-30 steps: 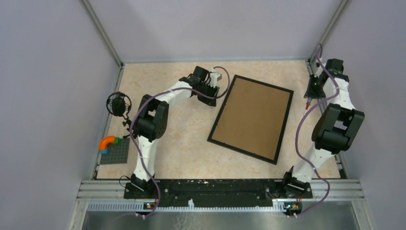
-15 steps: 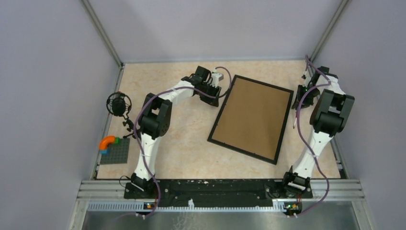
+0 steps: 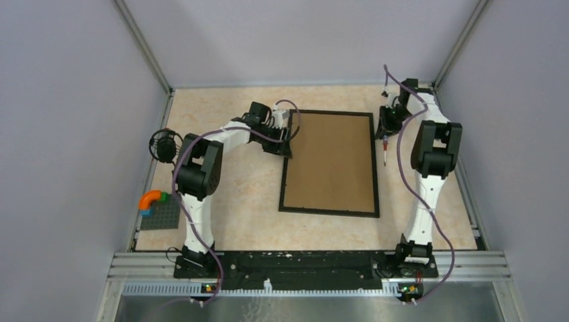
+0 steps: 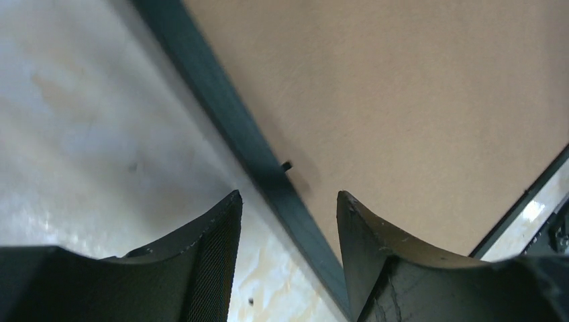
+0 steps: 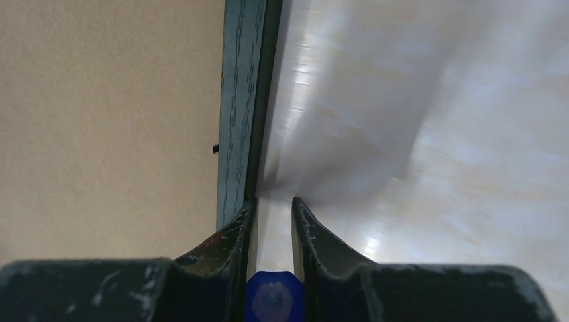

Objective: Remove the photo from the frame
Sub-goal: Adjust the photo frame at the center of the board, then adjust the screwdriver.

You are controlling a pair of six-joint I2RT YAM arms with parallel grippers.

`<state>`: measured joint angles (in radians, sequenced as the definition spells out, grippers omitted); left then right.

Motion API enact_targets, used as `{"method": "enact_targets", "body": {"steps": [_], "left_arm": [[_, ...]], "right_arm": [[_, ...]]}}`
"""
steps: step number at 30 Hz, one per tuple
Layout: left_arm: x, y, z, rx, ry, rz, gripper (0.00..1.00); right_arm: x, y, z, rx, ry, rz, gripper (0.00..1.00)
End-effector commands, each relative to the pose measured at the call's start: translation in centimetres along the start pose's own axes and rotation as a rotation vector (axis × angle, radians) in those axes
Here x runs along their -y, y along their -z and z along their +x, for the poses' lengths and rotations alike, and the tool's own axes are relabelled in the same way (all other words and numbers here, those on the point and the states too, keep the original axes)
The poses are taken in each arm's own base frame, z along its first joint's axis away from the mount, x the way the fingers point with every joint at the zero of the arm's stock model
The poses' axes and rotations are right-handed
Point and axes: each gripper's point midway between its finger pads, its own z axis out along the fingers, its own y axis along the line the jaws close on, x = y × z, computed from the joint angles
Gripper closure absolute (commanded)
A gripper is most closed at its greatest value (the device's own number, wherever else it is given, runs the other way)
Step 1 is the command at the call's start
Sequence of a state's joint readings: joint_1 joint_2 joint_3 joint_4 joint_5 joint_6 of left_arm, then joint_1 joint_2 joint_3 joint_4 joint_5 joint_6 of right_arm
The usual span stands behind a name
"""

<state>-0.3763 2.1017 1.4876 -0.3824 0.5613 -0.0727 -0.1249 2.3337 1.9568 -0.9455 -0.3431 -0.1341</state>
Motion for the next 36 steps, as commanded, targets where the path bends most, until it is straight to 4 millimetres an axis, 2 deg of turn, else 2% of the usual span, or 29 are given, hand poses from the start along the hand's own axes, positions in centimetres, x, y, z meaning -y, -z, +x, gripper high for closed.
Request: {"method": "enact_targets", "body": {"steps": [1, 4, 7, 9, 11, 12, 14, 16, 18, 21, 25, 28, 30, 32, 36], "left_arm": [[0.7, 1.8, 2.1, -0.017, 0.03, 0.011, 0.4], [-0.4, 2.3, 3.1, -0.035, 0.055, -0.012, 0.4], [-1.5, 2.7, 2.9, -0.029, 0.053, -0.036, 0.41], [-1.1, 2.9, 2.3, -0.025, 0.034, -0.015, 0.41], [0.2, 3.8, 0.7, 0.007, 0.008, 0.017, 0.4], [1.1, 4.8, -0.5, 0.043, -0.016, 0.032, 0.39], [3.2, 7.2, -3.2, 0.149, -0.09, 0.049, 0.33], [5.5, 9.2, -5.1, 0.254, -0.2, 0.074, 0.21], [8.5, 10.3, -6.4, 0.326, -0.377, 0.107, 0.14], [13.2, 9.7, -6.5, 0.343, -0.544, 0.169, 0.11], [18.7, 8.2, -7.3, 0.366, -0.687, 0.172, 0.12], [21.7, 7.1, -7.2, 0.369, -0.705, 0.193, 0.13], [23.0, 6.7, -6.9, 0.374, -0.688, 0.218, 0.14], [23.4, 6.3, -6.9, 0.382, -0.659, 0.212, 0.17], [23.0, 5.4, -6.4, 0.366, -0.594, 0.188, 0.32]], "right_arm": [[-4.9, -4.6, 1.8, -0.087, 0.035, -0.118, 1.0], [-6.6, -4.3, 2.4, -0.092, 0.017, -0.142, 1.0], [-6.8, -2.7, 3.0, -0.085, -0.002, -0.124, 1.0], [-6.1, -1.1, 3.2, -0.066, -0.019, -0.103, 1.0], [-5.0, 1.3, 2.1, -0.005, -0.023, -0.071, 1.0], [-4.2, 3.0, 1.0, 0.044, -0.033, -0.068, 1.0], [-4.1, 6.9, -1.8, 0.165, -0.035, -0.091, 1.0], [-6.2, 11.3, -4.4, 0.304, -0.022, -0.169, 1.0], [-9.9, 14.9, -6.0, 0.402, -0.035, -0.301, 1.0], [-16.0, 17.6, -6.2, 0.428, -0.051, -0.492, 1.0], [-22.8, 18.7, -3.4, 0.392, -0.044, -0.617, 1.0], [-25.5, 19.1, -1.9, 0.387, -0.088, -0.685, 1.0], [-26.9, 19.3, -1.2, 0.39, -0.086, -0.695, 1.0], [-28.0, 19.6, -0.6, 0.383, -0.079, -0.708, 1.0], [-29.9, 20.0, 1.0, 0.355, -0.08, -0.759, 1.0]]}}
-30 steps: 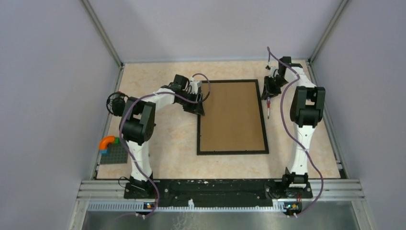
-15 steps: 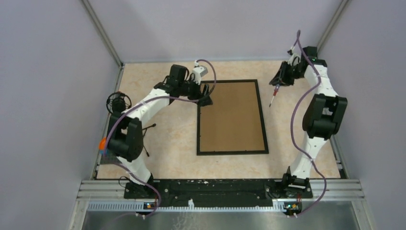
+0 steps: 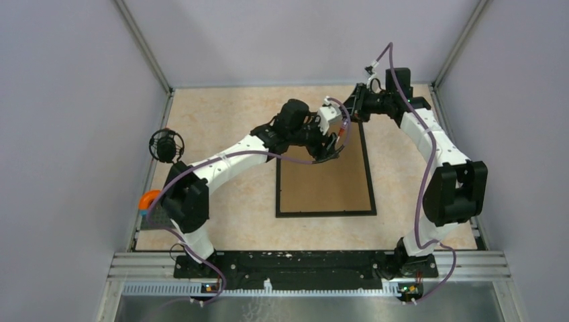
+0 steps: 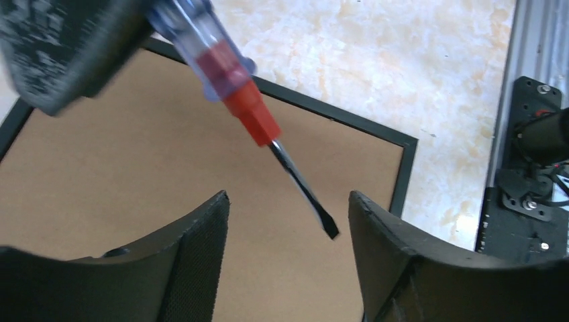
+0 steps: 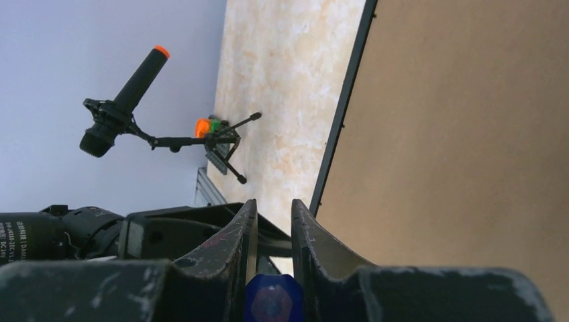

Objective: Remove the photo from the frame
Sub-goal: Adjust the screwdriver.

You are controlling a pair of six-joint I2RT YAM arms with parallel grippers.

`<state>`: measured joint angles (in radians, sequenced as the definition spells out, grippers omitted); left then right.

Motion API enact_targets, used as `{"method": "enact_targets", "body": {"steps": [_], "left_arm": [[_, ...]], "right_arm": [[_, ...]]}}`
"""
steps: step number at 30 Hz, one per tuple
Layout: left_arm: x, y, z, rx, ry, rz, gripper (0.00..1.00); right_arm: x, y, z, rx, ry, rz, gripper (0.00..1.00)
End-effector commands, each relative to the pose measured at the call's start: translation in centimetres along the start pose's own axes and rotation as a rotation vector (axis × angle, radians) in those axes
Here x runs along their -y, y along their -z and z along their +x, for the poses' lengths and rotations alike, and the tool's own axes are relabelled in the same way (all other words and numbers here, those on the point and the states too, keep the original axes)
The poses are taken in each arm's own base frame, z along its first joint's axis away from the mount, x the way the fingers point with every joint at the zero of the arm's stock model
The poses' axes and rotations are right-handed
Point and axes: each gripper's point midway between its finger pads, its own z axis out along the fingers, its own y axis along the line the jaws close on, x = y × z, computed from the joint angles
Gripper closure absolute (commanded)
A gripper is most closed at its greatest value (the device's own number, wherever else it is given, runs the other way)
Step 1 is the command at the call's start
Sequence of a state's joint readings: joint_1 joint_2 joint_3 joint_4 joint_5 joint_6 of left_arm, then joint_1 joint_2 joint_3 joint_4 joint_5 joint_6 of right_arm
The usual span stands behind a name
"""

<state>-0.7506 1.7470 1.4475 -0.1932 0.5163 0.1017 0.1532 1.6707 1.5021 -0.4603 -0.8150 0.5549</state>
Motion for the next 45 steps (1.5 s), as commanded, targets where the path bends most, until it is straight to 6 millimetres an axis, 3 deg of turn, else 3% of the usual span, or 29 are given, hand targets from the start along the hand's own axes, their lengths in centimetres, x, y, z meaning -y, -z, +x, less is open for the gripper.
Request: {"method": "enact_targets", "body": {"steps": [1, 3, 8, 10, 11, 13, 16, 24, 31, 36, 42, 43, 45], "left_arm": [[-1.2, -0.4, -1.0, 0.039, 0.058, -0.066, 0.36], [-1.2, -0.4, -0.8, 0.029, 0.082, -0.065, 0.46], [-1.2, 0.1, -1.0, 0.048, 0.091, -0.074, 0.84], [-1.1, 0.3, -0.8, 0.035, 0.051, -0.067, 0.97], [-1.3, 0.5, -0.5, 0.023, 0.055, -0.079, 1.0], [-1.4, 1.0, -0.1, 0.008, 0.034, -0.076, 1.0], [-1.2, 1.7, 1.1, -0.031, -0.055, -0.068, 1.0], [-0.7, 2.9, 2.1, -0.043, -0.248, -0.032, 1.0], [-0.9, 2.5, 2.5, -0.072, -0.243, -0.021, 1.0], [-0.8, 2.4, 2.7, -0.071, -0.246, -0.012, 1.0], [-0.6, 2.1, 2.1, -0.053, -0.221, -0.002, 1.0], [-0.8, 2.2, 1.9, -0.049, -0.193, -0.018, 0.92], [-1.6, 2.9, 1.3, -0.033, -0.064, -0.055, 0.58]], "right_arm": [[-3.7, 0.8, 0.3, 0.034, -0.008, -0.083, 1.0], [-3.7, 0.9, 1.3, 0.027, -0.005, -0.078, 1.0], [-3.4, 1.2, 3.3, -0.022, -0.013, -0.083, 0.99], [-3.6, 1.6, 3.7, -0.035, 0.007, -0.094, 0.93], [-3.6, 1.7, 4.0, -0.048, 0.018, -0.096, 0.86], [-3.5, 2.2, 4.7, -0.088, 0.066, -0.095, 0.69], [-3.3, 3.1, 5.4, -0.151, 0.112, -0.085, 0.52], [-4.4, 4.2, 7.4, -0.265, 0.091, -0.186, 0.39], [-3.4, 3.8, 8.6, -0.296, 0.078, -0.126, 0.5], [-2.5, 3.6, 9.2, -0.302, 0.072, -0.091, 0.64], [-2.0, 3.2, 8.1, -0.263, 0.092, -0.046, 1.0], [-1.9, 3.1, 8.0, -0.259, 0.092, -0.039, 1.0], [-1.6, 2.8, 7.8, -0.252, 0.094, -0.033, 1.0]]}}
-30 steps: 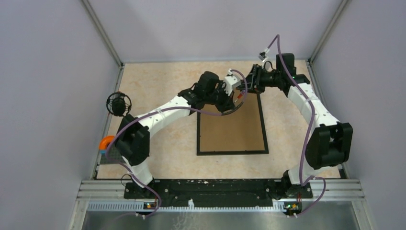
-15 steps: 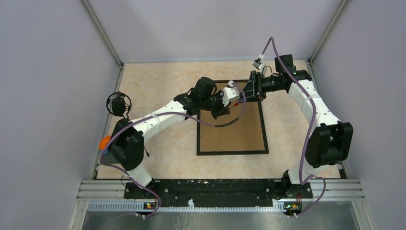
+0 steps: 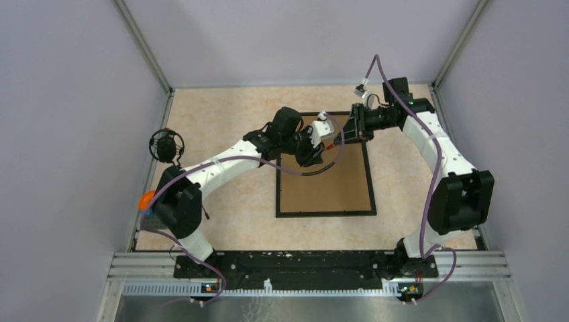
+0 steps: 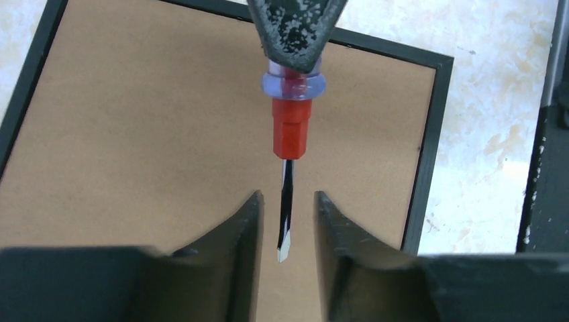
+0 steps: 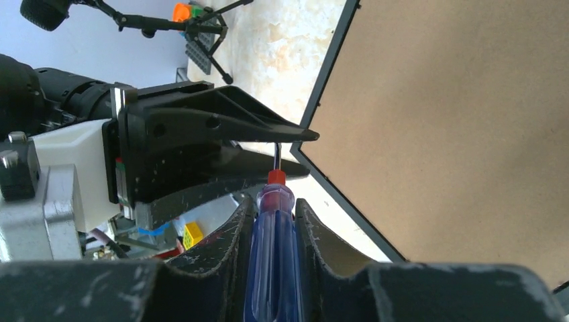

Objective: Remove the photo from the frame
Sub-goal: Adjust the screwdriver, then release the photo frame item from the photo frame.

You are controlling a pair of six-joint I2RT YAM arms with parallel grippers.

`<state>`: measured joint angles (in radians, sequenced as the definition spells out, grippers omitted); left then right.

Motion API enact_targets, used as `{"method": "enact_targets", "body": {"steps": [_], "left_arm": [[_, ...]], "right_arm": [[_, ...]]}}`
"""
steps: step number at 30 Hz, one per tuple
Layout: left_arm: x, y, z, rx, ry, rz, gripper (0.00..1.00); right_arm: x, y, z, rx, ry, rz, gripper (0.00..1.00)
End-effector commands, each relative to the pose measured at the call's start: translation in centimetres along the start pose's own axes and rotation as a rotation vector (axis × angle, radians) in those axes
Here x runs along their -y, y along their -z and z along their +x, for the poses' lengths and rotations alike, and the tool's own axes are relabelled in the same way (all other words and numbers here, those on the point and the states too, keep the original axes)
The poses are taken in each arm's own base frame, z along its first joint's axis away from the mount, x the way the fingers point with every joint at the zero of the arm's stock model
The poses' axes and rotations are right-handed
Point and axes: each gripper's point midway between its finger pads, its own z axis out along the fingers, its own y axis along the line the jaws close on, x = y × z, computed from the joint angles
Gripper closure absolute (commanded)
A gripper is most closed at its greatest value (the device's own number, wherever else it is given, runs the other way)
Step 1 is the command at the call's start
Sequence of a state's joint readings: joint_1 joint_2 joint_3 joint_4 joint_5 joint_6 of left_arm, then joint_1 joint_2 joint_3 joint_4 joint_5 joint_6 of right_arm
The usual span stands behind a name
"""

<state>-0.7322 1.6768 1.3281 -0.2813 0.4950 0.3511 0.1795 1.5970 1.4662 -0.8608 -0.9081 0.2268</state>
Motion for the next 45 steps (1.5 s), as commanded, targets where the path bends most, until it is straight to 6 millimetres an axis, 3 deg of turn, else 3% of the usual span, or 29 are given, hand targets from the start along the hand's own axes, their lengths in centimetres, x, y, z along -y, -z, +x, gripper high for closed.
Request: {"method": "enact_targets", "body": {"steps": [1, 2, 3, 6, 8, 12, 16, 19, 25, 28, 30, 35, 40, 45], "left_arm": [[-2.2, 2.0, -2.9, 0.101, 0.193, -0.044, 0.4], [-3.2, 3.0, -2.4, 0.12, 0.301, -0.055, 0.29], [-4.3, 4.0, -1.5, 0.141, 0.435, -0.079, 0.25], [-7.5, 6.4, 3.6, 0.124, 0.691, -0.2, 0.25], [-7.6, 7.0, 7.7, 0.072, 0.805, -0.256, 0.27], [-5.4, 7.1, 13.0, -0.019, 0.942, -0.274, 0.35], [-1.5, 7.0, 16.3, -0.069, 1.076, -0.228, 0.36], [0.0, 6.9, 18.4, -0.068, 1.144, -0.248, 0.36], [1.1, 4.5, 19.2, -0.088, 1.251, -0.175, 0.51], [1.8, 2.8, 19.4, -0.122, 1.28, -0.153, 0.53], [1.8, 1.7, 19.0, -0.107, 1.31, -0.145, 0.6], [-0.1, -1.3, 16.6, -0.051, 1.289, -0.121, 0.74], [-3.2, -2.8, 14.2, -0.004, 1.234, -0.131, 0.73], [-3.9, -2.7, 13.9, -0.02, 1.193, -0.144, 0.71]], "right_arm": [[-1.2, -0.1, -1.0, 0.03, 0.043, -0.023, 1.0], [-1.0, -0.2, -1.1, 0.037, 0.049, -0.021, 1.0], [-0.6, -0.5, -1.1, 0.046, 0.05, -0.013, 1.0], [0.9, -1.6, -0.9, 0.073, 0.031, -0.017, 1.0], [1.9, -2.4, -0.2, 0.062, 0.013, -0.026, 1.0], [3.8, -3.3, 1.7, 0.018, -0.005, -0.03, 1.0], [5.2, -3.2, 3.2, -0.015, -0.039, -0.029, 1.0], [5.8, -3.1, 4.1, -0.037, -0.061, -0.036, 1.0], [8.0, -2.9, 6.1, -0.087, -0.101, -0.018, 1.0], [9.7, -2.2, 5.3, -0.061, -0.133, -0.003, 1.0], [10.6, -1.3, 4.5, -0.04, -0.13, 0.011, 1.0], [11.2, -0.5, 3.3, -0.009, -0.099, 0.044, 1.0], [11.8, -0.8, 2.8, 0.021, -0.077, 0.1, 1.0], [12.5, -2.2, 2.5, 0.01, -0.057, 0.155, 1.0]]}}
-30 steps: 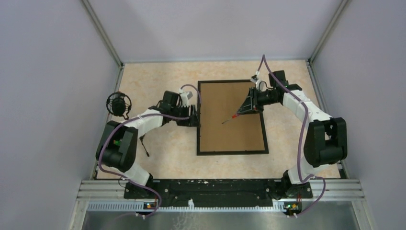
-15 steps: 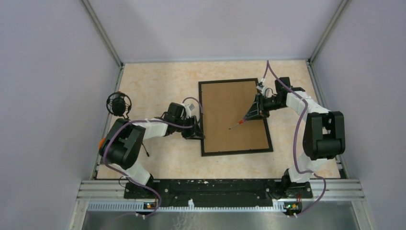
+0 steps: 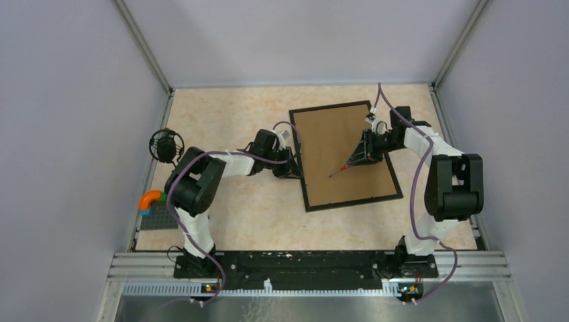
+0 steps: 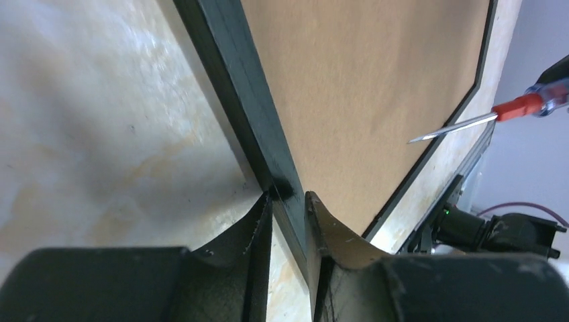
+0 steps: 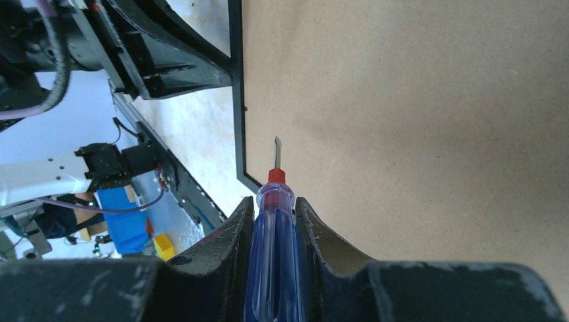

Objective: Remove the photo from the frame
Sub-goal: Release the photo frame item from the photo frame.

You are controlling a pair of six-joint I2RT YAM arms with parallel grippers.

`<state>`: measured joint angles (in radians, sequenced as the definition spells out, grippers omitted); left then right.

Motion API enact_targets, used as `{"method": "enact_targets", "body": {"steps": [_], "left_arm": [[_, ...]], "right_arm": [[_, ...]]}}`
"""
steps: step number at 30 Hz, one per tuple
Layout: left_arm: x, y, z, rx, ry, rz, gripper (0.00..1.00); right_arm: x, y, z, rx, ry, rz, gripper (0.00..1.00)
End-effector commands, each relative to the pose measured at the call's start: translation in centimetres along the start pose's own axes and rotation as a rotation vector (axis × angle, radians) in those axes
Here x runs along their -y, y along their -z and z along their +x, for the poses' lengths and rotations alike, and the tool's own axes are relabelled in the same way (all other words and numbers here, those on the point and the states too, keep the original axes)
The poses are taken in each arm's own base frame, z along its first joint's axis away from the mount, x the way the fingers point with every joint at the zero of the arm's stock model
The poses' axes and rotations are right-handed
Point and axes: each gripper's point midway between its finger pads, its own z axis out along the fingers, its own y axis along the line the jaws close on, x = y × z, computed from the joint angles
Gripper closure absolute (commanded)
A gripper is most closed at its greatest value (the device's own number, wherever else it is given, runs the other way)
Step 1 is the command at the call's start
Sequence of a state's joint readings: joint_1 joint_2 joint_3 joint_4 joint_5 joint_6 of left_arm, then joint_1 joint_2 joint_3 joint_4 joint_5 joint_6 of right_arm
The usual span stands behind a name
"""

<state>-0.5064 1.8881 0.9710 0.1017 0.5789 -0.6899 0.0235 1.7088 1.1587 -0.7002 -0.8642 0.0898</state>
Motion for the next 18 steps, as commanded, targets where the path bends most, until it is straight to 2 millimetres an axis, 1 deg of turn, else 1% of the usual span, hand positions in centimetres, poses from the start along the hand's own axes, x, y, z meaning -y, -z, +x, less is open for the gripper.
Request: {"method": "enact_targets", "body": {"steps": [1, 4, 5, 6, 8, 9, 11, 12, 15, 18], "left_arm": [[0.6, 0.4, -2.1, 0.066, -0.064, -0.004, 0.71], [0.8, 0.6, -1.4, 0.075, -0.072, 0.012, 0.69], [1.0, 0.7, -1.3, 0.076, -0.084, 0.022, 0.67], [1.3, 0.7, -1.2, 0.074, -0.093, 0.031, 0.65], [1.5, 0.7, -0.8, 0.068, -0.078, 0.042, 0.55], [1.5, 0.6, -0.4, 0.065, -0.064, 0.051, 0.54], [1.3, 0.4, 0.2, 0.065, -0.031, 0.055, 0.5], [1.2, 0.3, 0.6, 0.063, -0.02, 0.06, 0.5], [0.5, -0.5, 1.2, 0.052, 0.025, 0.013, 0.54], [0.4, -2.3, 1.2, 0.02, 0.06, 0.005, 0.59]], "right_arm": [[-1.0, -0.5, -2.4, 0.067, 0.086, 0.035, 1.0], [-1.6, -1.6, -3.3, 0.112, 0.064, 0.042, 1.0], [-1.7, -2.0, -3.2, 0.114, 0.048, 0.046, 1.0], [-1.7, -2.4, -2.9, 0.113, 0.028, 0.051, 1.0], [-2.3, -2.9, -2.2, 0.123, -0.003, 0.018, 1.0], [-2.6, -3.2, -1.8, 0.127, -0.04, -0.005, 1.0], [-3.3, -3.6, -1.1, 0.135, -0.05, -0.048, 1.0], [-3.4, -3.7, -1.0, 0.143, -0.045, -0.057, 1.0], [-3.2, -3.9, -0.7, 0.144, -0.03, -0.062, 1.0], [-3.5, -3.4, -0.6, 0.128, 0.012, -0.063, 1.0]]}}
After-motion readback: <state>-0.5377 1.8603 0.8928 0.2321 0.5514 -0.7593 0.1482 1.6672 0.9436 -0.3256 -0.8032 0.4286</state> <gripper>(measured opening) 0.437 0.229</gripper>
